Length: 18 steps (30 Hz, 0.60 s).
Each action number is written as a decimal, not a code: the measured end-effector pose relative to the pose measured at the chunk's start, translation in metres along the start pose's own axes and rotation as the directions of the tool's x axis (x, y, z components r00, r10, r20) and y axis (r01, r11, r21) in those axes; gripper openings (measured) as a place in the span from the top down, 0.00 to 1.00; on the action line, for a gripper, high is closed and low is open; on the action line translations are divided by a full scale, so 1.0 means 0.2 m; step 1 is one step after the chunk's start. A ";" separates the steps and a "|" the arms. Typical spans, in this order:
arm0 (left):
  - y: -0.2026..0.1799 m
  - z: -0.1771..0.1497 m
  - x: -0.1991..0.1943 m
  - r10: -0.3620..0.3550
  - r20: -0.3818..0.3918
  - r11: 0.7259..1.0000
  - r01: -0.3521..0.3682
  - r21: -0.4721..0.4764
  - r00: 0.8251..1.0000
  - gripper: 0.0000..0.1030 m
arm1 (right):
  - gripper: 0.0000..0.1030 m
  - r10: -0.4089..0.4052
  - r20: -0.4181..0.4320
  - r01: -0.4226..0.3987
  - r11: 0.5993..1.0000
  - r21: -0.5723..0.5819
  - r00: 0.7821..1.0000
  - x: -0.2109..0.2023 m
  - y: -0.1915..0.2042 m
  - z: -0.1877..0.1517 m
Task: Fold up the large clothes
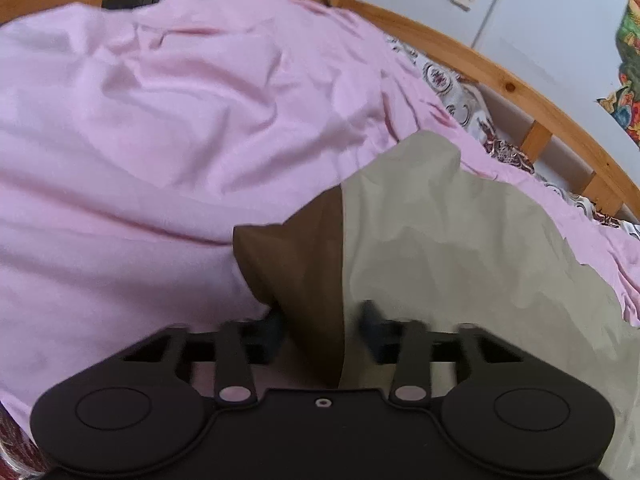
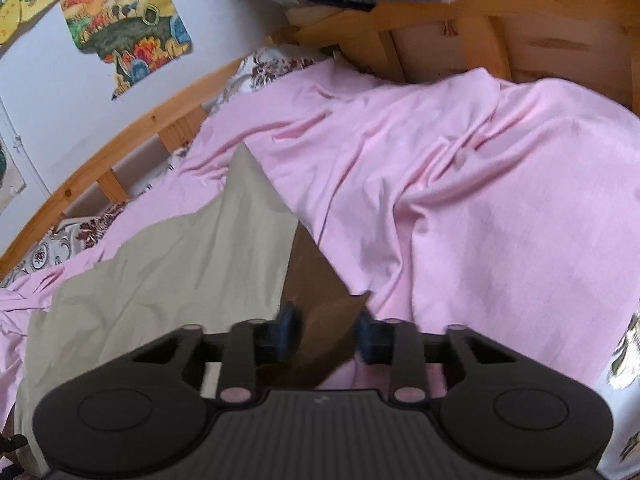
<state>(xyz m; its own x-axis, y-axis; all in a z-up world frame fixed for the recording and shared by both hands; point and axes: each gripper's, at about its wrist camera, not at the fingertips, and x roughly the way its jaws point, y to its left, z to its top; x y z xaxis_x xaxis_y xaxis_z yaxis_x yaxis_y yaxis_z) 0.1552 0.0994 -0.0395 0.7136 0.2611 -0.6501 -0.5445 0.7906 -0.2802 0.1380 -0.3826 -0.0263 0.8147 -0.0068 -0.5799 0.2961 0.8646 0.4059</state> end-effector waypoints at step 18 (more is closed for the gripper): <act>0.24 -0.17 -0.34 -0.200 0.034 0.980 0.200 -0.013 0.979 0.86 | 0.83 -0.003 0.075 0.014 0.991 -0.135 0.997 -0.29 0.04 0.02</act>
<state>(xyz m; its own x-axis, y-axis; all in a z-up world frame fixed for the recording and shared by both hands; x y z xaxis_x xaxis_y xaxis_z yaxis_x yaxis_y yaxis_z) 0.0660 0.1006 -0.0316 0.8226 0.1166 -0.5566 -0.3964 0.8193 -0.4142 0.0949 -0.3768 0.0139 0.8485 -0.0472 -0.5270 0.2371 0.9243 0.2989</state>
